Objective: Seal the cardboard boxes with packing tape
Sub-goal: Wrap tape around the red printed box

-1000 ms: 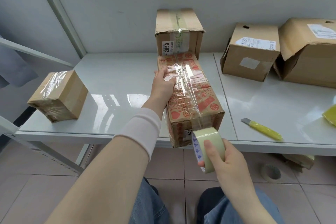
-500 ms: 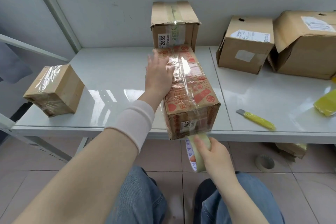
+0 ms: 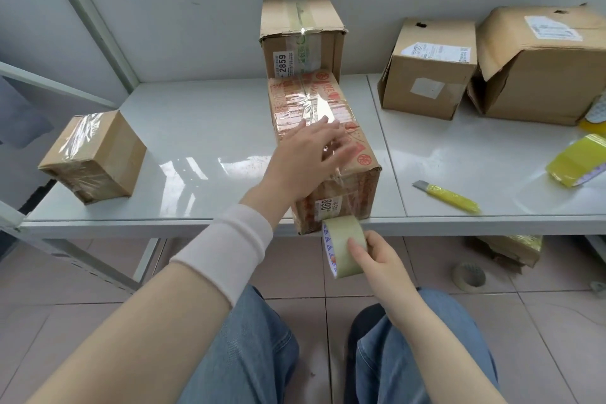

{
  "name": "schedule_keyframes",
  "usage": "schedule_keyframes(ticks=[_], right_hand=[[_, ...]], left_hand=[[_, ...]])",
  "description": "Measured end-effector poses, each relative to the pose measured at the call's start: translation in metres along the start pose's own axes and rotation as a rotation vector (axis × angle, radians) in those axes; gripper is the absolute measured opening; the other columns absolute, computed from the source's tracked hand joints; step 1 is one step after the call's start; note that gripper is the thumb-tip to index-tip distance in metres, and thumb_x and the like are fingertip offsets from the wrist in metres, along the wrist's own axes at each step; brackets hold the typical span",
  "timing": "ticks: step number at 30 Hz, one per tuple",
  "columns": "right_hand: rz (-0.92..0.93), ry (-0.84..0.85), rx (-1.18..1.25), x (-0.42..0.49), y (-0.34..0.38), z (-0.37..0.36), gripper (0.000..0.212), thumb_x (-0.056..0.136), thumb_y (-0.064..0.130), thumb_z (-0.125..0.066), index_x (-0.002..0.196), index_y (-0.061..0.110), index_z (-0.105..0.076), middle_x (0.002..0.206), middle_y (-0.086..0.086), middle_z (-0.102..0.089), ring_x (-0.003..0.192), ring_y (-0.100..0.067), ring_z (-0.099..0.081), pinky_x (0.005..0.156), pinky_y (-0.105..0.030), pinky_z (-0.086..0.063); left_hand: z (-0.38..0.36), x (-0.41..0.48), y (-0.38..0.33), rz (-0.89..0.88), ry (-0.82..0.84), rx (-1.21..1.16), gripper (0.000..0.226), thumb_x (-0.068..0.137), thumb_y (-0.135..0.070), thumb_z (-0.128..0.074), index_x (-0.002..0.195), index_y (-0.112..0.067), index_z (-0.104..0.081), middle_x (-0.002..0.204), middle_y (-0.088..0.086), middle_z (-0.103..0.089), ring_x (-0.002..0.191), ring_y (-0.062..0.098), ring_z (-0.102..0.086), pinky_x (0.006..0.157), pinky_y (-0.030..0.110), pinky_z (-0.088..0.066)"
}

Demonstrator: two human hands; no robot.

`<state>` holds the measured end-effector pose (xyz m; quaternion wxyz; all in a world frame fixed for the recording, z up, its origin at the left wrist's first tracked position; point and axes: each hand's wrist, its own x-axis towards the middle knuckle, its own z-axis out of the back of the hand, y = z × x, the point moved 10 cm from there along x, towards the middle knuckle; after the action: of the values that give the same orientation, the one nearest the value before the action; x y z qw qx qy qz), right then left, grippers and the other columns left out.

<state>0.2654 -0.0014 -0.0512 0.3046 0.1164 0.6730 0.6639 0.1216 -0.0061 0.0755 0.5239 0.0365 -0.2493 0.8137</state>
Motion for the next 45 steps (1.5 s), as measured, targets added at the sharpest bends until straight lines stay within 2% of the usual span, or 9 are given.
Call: schedule_keyframes(ticks=[2, 4, 9, 12, 18, 24, 30, 40, 45], right_hand=[[0.017, 0.011, -0.018, -0.002, -0.004, 0.004, 0.012, 0.096, 0.022, -0.048, 0.093, 0.014, -0.057, 0.087, 0.0, -0.063, 0.081, -0.01, -0.057, 0.067, -0.016, -0.041], [0.038, -0.007, 0.024, -0.005, -0.007, 0.009, 0.01, 0.096, 0.02, -0.048, 0.092, 0.017, -0.057, 0.088, 0.001, -0.063, 0.08, -0.009, -0.056, 0.068, -0.014, -0.042], [0.093, -0.08, 0.066, -0.011, -0.013, 0.019, 0.009, 0.094, 0.017, -0.051, 0.087, 0.019, -0.055, 0.081, 0.005, -0.062, 0.075, -0.005, -0.055, 0.071, -0.015, -0.042], [0.106, -0.09, 0.043, -0.011, -0.014, 0.02, 0.01, 0.092, 0.019, -0.056, 0.082, 0.017, -0.056, 0.076, 0.002, -0.059, 0.07, -0.006, -0.053, 0.065, -0.012, -0.041], [0.074, -0.102, 0.104, 0.005, -0.014, 0.04, 0.01, 0.089, 0.02, -0.061, 0.081, 0.014, -0.058, 0.078, -0.001, -0.064, 0.078, -0.017, -0.059, 0.075, -0.029, -0.05], [0.334, -0.599, -0.702, 0.043, 0.028, 0.142, 0.018, 0.09, 0.023, -0.058, 0.101, 0.009, -0.061, 0.102, -0.005, -0.063, 0.101, -0.025, -0.051, 0.084, -0.03, -0.035], [0.18, -0.585, -1.181, 0.096, 0.007, 0.175, 0.034, 0.095, 0.024, -0.05, 0.123, 0.004, -0.054, 0.128, -0.013, -0.055, 0.124, -0.033, -0.039, 0.097, -0.04, -0.037], [0.331, -0.633, -0.895, 0.062, 0.047, 0.156, 0.021, 0.086, 0.014, -0.064, 0.105, 0.006, -0.06, 0.104, -0.013, -0.059, 0.08, -0.02, -0.052, 0.067, -0.028, -0.041], [0.66, -0.398, -0.615, 0.009, 0.102, 0.098, 0.019, 0.082, 0.014, -0.068, 0.099, 0.008, -0.062, 0.093, -0.002, -0.061, 0.071, -0.015, -0.058, 0.064, -0.012, -0.043]], left_hand=[[0.038, -0.045, 0.001, -0.002, -0.51, -0.201, 0.041, 0.093, -0.046, -0.044, 0.098, -0.01, -0.065, 0.099, 0.001, -0.065, 0.098, 0.011, -0.054, 0.092, 0.031, -0.04], [0.038, -0.1, 0.009, 0.129, -0.748, -0.351, 0.014, 0.093, -0.033, -0.052, 0.084, -0.021, -0.052, 0.082, -0.009, -0.051, 0.077, 0.004, -0.045, 0.075, 0.017, -0.038], [-0.056, -0.141, 0.022, 0.664, -0.338, -0.806, 0.013, 0.088, -0.026, -0.064, 0.088, -0.022, -0.052, 0.082, -0.006, -0.057, 0.068, -0.007, -0.052, 0.064, 0.007, -0.04], [-0.072, -0.139, 0.015, 0.689, -0.232, -0.851, 0.014, 0.089, -0.026, -0.063, 0.099, -0.027, -0.055, 0.094, -0.009, -0.061, 0.082, -0.002, -0.057, 0.07, 0.016, -0.045], [-0.072, -0.13, 0.008, 0.691, -0.204, -0.89, 0.019, 0.091, -0.015, -0.058, 0.09, -0.034, -0.06, 0.098, 0.005, -0.065, 0.092, 0.023, -0.061, 0.082, 0.039, -0.05], [-0.084, -0.129, 0.012, 0.704, -0.197, -0.983, 0.017, 0.093, -0.013, -0.055, 0.092, -0.029, -0.06, 0.097, 0.017, -0.065, 0.081, 0.021, -0.056, 0.07, 0.034, -0.044], [-0.09, -0.13, 0.016, 0.692, -0.225, -1.028, 0.017, 0.093, -0.01, -0.055, 0.09, -0.025, -0.062, 0.083, -0.001, -0.064, 0.076, 0.011, -0.057, 0.066, 0.03, -0.045], [-0.086, -0.131, 0.015, 0.656, -0.231, -1.021, 0.018, 0.092, -0.015, -0.059, 0.093, -0.033, -0.06, 0.092, 0.009, -0.064, 0.075, 0.018, -0.057, 0.066, 0.035, -0.047], [-0.082, -0.136, 0.016, 0.697, -0.307, -1.039, 0.012, 0.095, -0.023, -0.055, 0.087, -0.028, -0.063, 0.085, -0.001, -0.066, 0.077, 0.014, -0.057, 0.07, 0.032, -0.044]])
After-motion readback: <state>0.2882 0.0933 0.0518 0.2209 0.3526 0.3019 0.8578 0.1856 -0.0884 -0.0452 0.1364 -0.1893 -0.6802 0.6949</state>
